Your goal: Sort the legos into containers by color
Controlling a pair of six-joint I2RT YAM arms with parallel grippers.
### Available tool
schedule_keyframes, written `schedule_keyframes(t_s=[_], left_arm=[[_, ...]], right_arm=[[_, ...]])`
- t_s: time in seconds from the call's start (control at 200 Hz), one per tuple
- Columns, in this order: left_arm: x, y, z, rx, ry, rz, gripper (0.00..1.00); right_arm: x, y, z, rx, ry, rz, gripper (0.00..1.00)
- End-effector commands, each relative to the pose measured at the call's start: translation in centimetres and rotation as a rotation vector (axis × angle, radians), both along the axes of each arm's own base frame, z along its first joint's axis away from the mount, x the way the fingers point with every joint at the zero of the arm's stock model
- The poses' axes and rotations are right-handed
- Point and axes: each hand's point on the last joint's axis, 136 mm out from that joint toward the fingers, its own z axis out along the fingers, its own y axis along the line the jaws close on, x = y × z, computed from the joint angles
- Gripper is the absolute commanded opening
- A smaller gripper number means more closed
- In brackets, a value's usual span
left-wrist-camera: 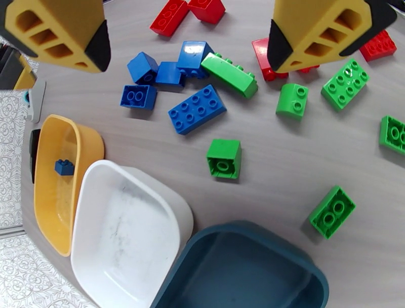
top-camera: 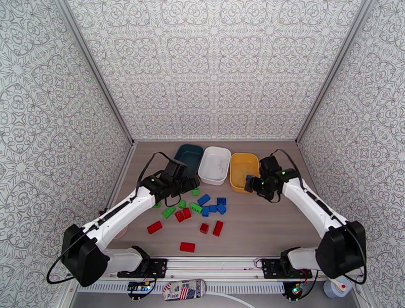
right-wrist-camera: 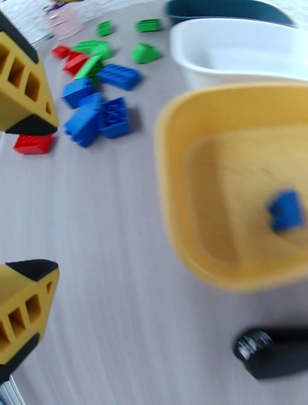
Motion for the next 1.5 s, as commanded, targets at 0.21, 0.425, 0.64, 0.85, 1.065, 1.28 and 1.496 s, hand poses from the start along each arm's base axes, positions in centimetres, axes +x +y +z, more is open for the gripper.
schedule_keyframes(t_s=[0.21, 0.425, 0.64, 0.85, 1.065, 1.28, 1.496], left_arm=[[-1.7, 0.0, -1.4, 0.0, 0.026, 0.046, 0.88], [-2.6, 1.4, -1.6, -0.011, 0.022, 0.086, 0.92], [-3.9, 3.0, -2.2, -0.016, 0.029, 0.129, 0.99], [-5.3, 4.8, -2.7, -0.032, 0.026, 0.181, 0.99], [-6.3, 5.8, -3.4, -0.049, 0.034, 0.214, 0.99], [-6.6, 5.8, -3.7, -0.052, 0.043, 0.214, 0.99], [-6.3, 5.4, -3.7, -0.058, 0.045, 0.206, 0.99]], right_arm=[[-2.8, 5.8, -3.1, -0.108, 0.057, 0.277, 0.66], [-3.4, 9.1, -4.4, -0.166, 0.069, 0.394, 0.68], [-3.6, 11.7, -5.3, -0.207, 0.083, 0.495, 0.71], [-3.8, 13.2, -6.3, -0.245, 0.097, 0.575, 0.69], [-3.9, 13.7, -8.0, -0.268, 0.133, 0.603, 0.62], [-3.7, 13.6, -9.4, -0.302, 0.154, 0.616, 0.6], [-3.1, 13.4, -10.2, -0.346, 0.158, 0.617, 0.57]])
